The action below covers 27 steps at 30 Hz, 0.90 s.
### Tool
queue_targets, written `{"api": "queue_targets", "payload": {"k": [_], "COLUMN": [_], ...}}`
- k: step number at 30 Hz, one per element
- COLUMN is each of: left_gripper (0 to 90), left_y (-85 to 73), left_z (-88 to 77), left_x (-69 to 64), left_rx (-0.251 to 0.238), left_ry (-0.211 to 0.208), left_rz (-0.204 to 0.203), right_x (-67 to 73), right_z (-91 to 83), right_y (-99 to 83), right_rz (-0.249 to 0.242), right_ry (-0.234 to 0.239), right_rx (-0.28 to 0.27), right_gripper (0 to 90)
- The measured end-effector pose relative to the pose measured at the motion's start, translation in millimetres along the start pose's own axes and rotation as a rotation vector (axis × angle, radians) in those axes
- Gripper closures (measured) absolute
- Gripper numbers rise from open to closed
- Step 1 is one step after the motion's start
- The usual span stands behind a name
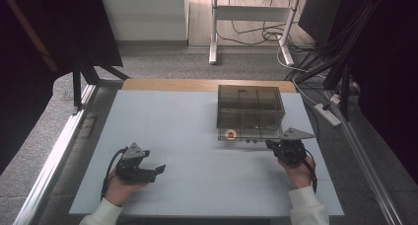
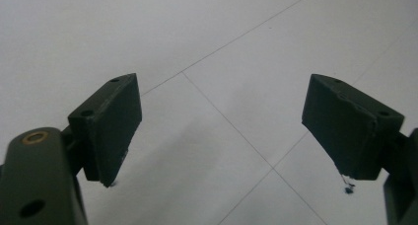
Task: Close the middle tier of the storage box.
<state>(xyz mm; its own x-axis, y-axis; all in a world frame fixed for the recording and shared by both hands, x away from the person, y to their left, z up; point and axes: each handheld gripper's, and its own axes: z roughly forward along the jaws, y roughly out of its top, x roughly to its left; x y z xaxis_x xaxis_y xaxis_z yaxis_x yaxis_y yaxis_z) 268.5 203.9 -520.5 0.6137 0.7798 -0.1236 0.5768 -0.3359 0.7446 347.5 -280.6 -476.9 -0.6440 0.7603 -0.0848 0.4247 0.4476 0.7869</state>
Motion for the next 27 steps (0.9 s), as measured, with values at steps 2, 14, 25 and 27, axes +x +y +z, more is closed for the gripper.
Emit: {"api": "queue_targets", "payload": {"k": [2, 14, 25, 27], "left_gripper": [15.7, 15.8, 15.7, 15.8], "left_y": [0.1, -0.3, -2.4, -3.3], "left_z": [0.2, -0.6, -3.8, -3.9], "left_x": [-0.3, -0.7, -0.6, -0.8], "left_rx": [0.002, 0.001, -0.003, -0.003], "left_ry": [0.0, 0.001, 0.008, 0.009], "left_rz": [0.003, 0.0, -0.002, -0.008], "right_x": [0.0, 9.3, 10.7, 10.5], "right_z": [3.8, 28.0, 37.0, 37.9], "right_y": [-1.0, -2.9, -0.7, 0.2], "right_rz": [-0.01, -0.048, -0.061, -0.061], "right_ry": [0.001, -0.015, -0.024, -0.022], "right_rx": [0.015, 0.042, 0.03, 0.028], "right_gripper": [89.6, 89.6, 89.6, 89.6]}}
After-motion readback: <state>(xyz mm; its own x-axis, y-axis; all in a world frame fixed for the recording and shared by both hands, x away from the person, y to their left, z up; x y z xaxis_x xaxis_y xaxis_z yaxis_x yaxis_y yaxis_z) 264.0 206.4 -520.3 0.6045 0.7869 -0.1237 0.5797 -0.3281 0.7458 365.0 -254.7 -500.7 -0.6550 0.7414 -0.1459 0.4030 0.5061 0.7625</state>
